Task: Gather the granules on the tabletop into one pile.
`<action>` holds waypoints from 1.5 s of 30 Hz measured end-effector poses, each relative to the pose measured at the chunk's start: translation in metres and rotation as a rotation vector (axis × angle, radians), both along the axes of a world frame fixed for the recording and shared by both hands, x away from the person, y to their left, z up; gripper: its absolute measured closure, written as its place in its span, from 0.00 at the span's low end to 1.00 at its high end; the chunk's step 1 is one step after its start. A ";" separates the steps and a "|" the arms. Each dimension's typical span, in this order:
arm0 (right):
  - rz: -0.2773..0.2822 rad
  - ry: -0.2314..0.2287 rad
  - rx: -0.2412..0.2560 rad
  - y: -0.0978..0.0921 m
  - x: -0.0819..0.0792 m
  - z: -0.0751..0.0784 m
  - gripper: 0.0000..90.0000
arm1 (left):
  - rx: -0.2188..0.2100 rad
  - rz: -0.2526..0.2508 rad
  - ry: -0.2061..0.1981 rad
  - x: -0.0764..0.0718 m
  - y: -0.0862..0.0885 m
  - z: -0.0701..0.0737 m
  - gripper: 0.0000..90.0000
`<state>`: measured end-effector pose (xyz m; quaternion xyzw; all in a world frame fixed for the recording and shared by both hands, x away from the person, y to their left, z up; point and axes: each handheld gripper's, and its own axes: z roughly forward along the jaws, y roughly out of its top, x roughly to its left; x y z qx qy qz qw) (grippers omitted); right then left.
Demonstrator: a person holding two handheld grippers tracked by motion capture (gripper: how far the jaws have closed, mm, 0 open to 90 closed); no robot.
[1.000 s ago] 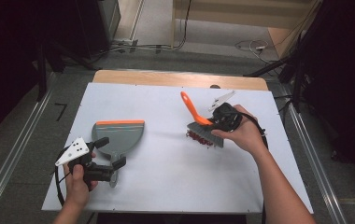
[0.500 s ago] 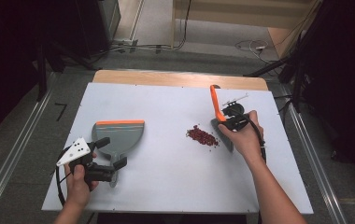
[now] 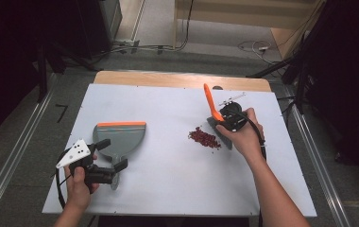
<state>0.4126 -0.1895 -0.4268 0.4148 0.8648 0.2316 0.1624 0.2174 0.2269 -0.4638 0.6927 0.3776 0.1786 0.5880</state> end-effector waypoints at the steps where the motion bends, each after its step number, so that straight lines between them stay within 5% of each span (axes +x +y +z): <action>1: 0.016 -0.002 -0.007 0.002 0.002 0.000 0.76 | 0.000 -0.002 -0.002 0.000 0.000 0.000 0.00; 4: 0.129 -0.058 -0.091 0.012 0.010 -0.004 0.76 | 0.005 -0.004 0.000 0.000 -0.001 0.000 0.00; 8: 0.178 -0.039 -0.139 0.025 0.014 -0.009 0.76 | 0.001 -0.001 0.000 0.000 0.000 0.000 0.00; 14: 0.250 0.006 -0.127 0.028 0.005 -0.008 0.76 | -0.001 0.001 -0.001 0.000 0.002 -0.001 0.00; 18: 0.227 -0.013 -0.108 0.020 0.000 -0.002 0.76 | -0.001 0.002 -0.001 0.000 0.001 0.000 0.00; 24: 0.120 -0.046 0.022 -0.009 -0.009 0.010 0.76 | 0.000 0.002 -0.001 -0.001 0.001 0.000 0.00; 35: -0.008 -0.006 0.273 -0.071 -0.052 0.006 0.76 | 0.009 0.010 0.000 0.000 0.001 -0.001 0.00; 45: -0.069 0.012 0.389 -0.117 -0.084 -0.004 0.76 | 0.015 0.010 -0.004 0.000 0.000 -0.001 0.00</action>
